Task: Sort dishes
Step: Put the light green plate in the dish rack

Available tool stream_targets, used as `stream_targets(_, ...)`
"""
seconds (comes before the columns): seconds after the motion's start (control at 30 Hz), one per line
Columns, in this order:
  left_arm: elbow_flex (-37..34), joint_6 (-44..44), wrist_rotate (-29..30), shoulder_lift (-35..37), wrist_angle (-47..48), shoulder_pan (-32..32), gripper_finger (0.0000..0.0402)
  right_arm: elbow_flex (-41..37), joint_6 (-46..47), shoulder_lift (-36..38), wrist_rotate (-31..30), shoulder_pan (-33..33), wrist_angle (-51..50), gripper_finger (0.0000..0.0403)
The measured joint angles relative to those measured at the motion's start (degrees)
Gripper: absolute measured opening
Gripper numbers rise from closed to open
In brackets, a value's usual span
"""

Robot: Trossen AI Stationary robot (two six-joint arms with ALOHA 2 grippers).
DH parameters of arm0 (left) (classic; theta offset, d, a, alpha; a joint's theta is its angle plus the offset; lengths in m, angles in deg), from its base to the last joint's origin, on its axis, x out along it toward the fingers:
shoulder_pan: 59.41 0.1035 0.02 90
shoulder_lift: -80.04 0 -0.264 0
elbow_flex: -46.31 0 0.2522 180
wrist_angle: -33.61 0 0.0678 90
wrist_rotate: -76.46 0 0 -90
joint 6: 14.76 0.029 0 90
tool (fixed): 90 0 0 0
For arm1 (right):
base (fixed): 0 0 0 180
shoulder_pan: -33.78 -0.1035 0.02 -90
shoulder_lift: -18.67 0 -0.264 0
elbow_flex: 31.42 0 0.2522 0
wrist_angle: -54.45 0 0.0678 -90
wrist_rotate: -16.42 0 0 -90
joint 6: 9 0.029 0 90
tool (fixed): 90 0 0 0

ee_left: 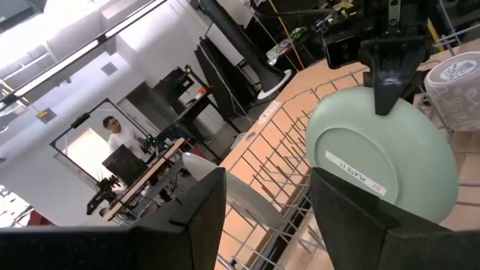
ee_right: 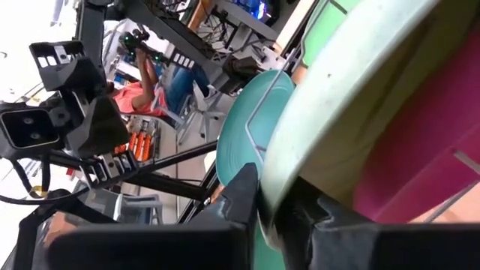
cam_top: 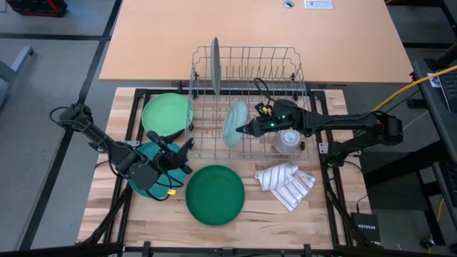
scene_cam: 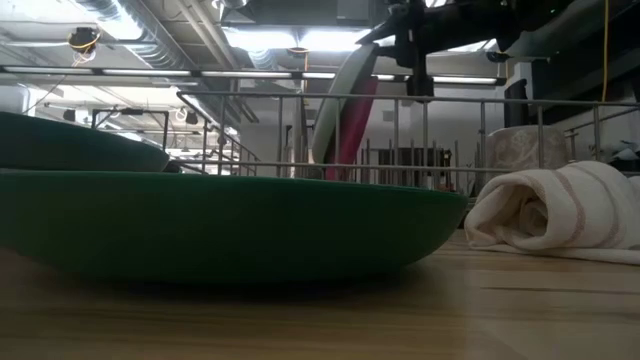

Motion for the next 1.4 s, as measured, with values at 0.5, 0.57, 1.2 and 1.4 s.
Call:
stream_targets(0.5,0.00,-0.16,0.00,0.00,-0.02,0.00,0.0182,-0.02,0.02,0.02,-3.41,0.00,0.55,0.0093)
stream_targets(0.57,0.00,-0.15,0.00,0.00,0.00,0.00,0.0182,-0.02,0.02,0.04,-4.92,0.00,0.57,0.0101)
stream_targets(1.2,0.00,-1.29,0.00,0.00,0.00,0.00,0.0182,-0.04,12.63,0.07,-6.56,0.09,-2.69,0.0106)
stream_targets(1.4,0.00,-1.46,0.00,0.00,0.00,0.00,0.0182,-0.04,26.86,0.10,-6.64,0.61,-2.67,0.0106)
